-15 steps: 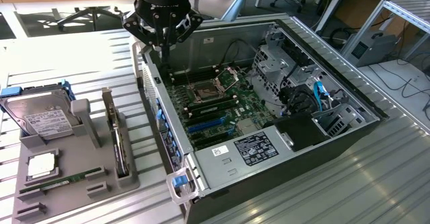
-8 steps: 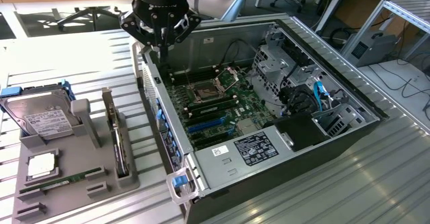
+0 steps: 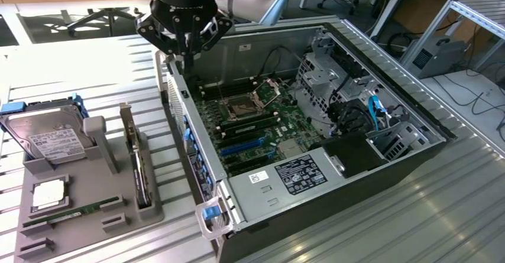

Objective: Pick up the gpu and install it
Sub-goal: 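Reach for the gpu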

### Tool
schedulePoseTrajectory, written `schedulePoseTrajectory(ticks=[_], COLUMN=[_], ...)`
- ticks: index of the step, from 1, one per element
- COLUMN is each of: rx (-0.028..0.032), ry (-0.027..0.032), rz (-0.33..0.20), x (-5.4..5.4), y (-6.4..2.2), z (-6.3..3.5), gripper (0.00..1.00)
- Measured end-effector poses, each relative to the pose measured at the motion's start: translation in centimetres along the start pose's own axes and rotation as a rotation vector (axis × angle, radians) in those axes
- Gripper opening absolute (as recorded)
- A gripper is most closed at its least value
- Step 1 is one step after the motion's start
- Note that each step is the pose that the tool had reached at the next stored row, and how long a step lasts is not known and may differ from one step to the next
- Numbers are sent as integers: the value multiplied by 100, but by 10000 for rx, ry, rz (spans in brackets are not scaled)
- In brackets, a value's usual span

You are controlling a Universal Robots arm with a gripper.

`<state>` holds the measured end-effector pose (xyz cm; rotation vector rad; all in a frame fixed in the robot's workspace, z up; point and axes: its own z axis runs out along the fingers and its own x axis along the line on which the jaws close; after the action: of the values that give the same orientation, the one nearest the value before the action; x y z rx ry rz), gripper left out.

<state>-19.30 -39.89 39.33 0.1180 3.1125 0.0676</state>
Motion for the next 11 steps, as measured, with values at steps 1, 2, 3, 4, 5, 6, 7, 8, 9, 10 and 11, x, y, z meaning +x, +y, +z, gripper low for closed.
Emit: schedulePoseTrajectory(ticks=[1,2,3,4,5,6,7,8,9,10,11], rx=[0,0,0,0,0,0,0,0,1,0,0], ry=[0,0,0,0,0,0,0,0,0,0,0], rz=[0,0,1,1,0,0,0,0,0,0,0], x=[10,20,30,34,39,45,50,55,60,64,68], y=[-1,-1,-2,-2,-3,-3,-4,-4,-4,-5,-5], z=[0,0,-1,-1,-1,-1,-1,-2,-2,-2,-2], gripper=[11,11,11,11,11,11,11,11,11,11,11])
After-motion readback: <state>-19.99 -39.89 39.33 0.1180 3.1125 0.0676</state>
